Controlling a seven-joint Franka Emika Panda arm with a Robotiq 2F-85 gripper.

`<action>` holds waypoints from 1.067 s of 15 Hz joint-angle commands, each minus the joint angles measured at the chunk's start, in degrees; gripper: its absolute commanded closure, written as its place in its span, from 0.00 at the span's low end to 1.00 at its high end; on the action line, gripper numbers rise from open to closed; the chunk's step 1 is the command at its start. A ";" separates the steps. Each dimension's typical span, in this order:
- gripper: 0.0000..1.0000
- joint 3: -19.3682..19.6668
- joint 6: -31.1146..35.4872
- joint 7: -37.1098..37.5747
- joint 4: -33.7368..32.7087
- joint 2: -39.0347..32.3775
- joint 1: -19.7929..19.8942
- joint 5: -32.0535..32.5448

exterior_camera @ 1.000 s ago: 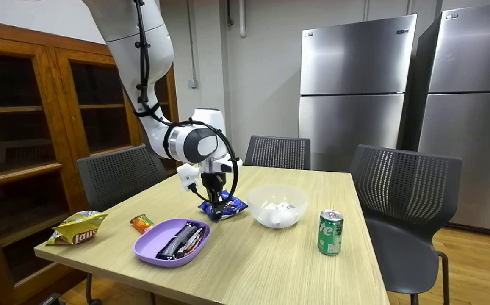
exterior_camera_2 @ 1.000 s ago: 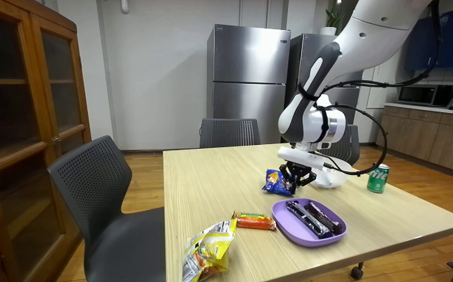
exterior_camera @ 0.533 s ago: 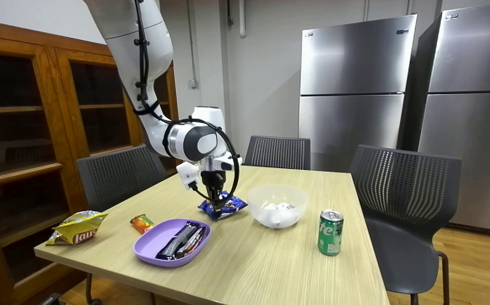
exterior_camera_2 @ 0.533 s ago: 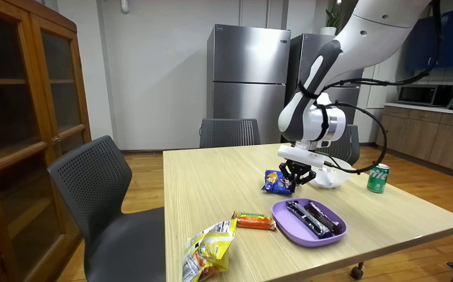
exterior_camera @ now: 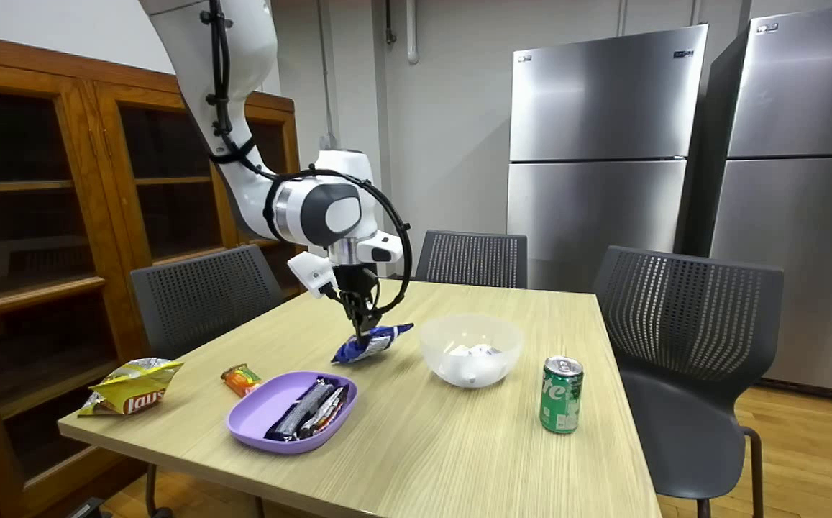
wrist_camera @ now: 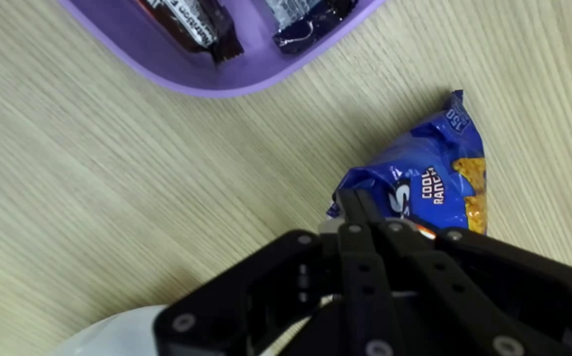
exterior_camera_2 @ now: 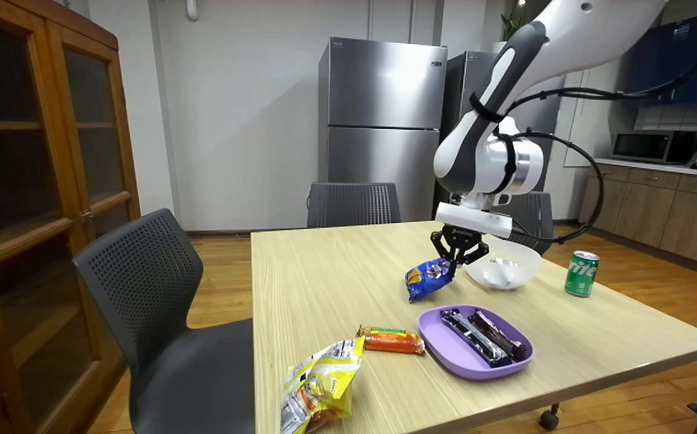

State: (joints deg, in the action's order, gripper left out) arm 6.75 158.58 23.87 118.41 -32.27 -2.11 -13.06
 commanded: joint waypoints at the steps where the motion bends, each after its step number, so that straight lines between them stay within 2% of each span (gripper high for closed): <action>1: 1.00 -0.19 -0.10 -2.80 5.06 6.33 0.13 1.47; 8: 1.00 -0.98 0.03 -6.21 7.66 10.83 0.84 1.55; 16: 1.00 -0.34 -0.83 -7.70 7.50 13.73 0.87 3.34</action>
State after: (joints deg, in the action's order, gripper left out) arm 6.66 158.64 17.09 124.51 -21.78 -2.09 -11.46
